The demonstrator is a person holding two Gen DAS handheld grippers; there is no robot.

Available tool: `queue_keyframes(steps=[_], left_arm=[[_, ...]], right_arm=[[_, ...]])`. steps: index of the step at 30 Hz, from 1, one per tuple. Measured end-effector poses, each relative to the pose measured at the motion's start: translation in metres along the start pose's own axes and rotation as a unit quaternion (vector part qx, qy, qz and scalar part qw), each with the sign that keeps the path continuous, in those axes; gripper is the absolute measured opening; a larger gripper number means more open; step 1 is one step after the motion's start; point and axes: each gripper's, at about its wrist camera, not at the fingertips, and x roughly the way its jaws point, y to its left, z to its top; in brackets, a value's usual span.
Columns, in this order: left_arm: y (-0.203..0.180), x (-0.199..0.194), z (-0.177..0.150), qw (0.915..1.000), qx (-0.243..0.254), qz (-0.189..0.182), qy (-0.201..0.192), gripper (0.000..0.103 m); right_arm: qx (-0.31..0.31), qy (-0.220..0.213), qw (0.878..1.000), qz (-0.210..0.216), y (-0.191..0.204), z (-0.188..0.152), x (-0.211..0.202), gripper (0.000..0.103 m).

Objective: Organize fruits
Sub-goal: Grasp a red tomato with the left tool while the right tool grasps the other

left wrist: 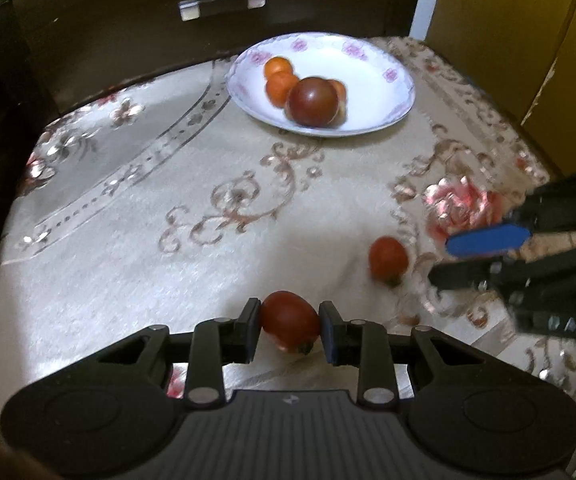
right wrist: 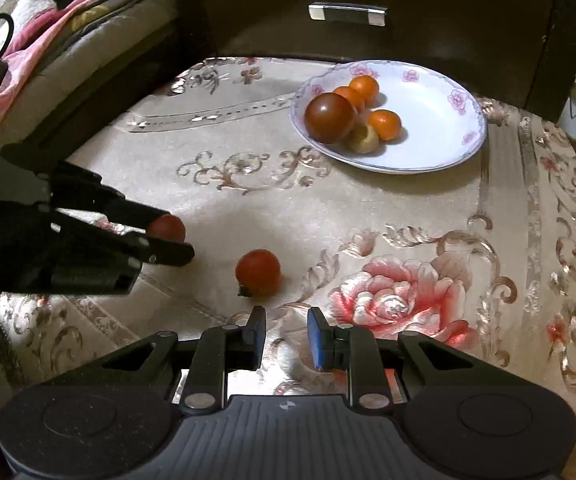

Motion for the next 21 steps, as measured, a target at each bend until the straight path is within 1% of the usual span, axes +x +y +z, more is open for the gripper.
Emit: queue_keyframes(steps=[1, 4, 7, 9, 11, 13, 16, 21], left_arm=[[0.001, 0.001, -0.002, 1.0000, -0.002, 0.003, 0.004, 0.039], [0.005, 0.007, -0.006, 0.9999, -0.006, 0.006, 0.013, 0.039], [0.007, 0.011, -0.009, 0.9998, -0.006, 0.002, 0.019, 0.039], [0.006, 0.011, -0.009, 0.9998, -0.002, 0.000, 0.017, 0.039], [0.006, 0.012, -0.010, 0.9999, 0.000, -0.001, 0.017, 0.040], [0.005, 0.011, -0.010, 0.9999, 0.004, -0.002, 0.016, 0.042], [0.004, 0.012, -0.010, 0.9998, 0.007, -0.005, 0.016, 0.046], [0.004, 0.012, -0.010, 0.9998, 0.015, -0.002, 0.017, 0.047]], right_arm=[[0.001, -0.005, 1.000, 0.005, 0.000, 0.002, 0.000, 0.019], [0.003, -0.011, 1.000, 0.017, 0.002, 0.010, 0.002, 0.021], [0.001, -0.011, 1.000, 0.023, 0.004, 0.019, 0.009, 0.024], [-0.002, -0.009, 1.000, 0.025, 0.005, 0.022, 0.014, 0.027], [-0.005, -0.004, 1.000, 0.025, 0.006, 0.024, 0.021, 0.027], [-0.009, -0.004, 1.000, 0.018, 0.007, 0.025, 0.025, 0.032], [-0.005, -0.003, 1.000, 0.014, 0.005, 0.026, 0.029, 0.032], [-0.002, 0.001, 1.000, 0.013, 0.001, 0.026, 0.033, 0.032]])
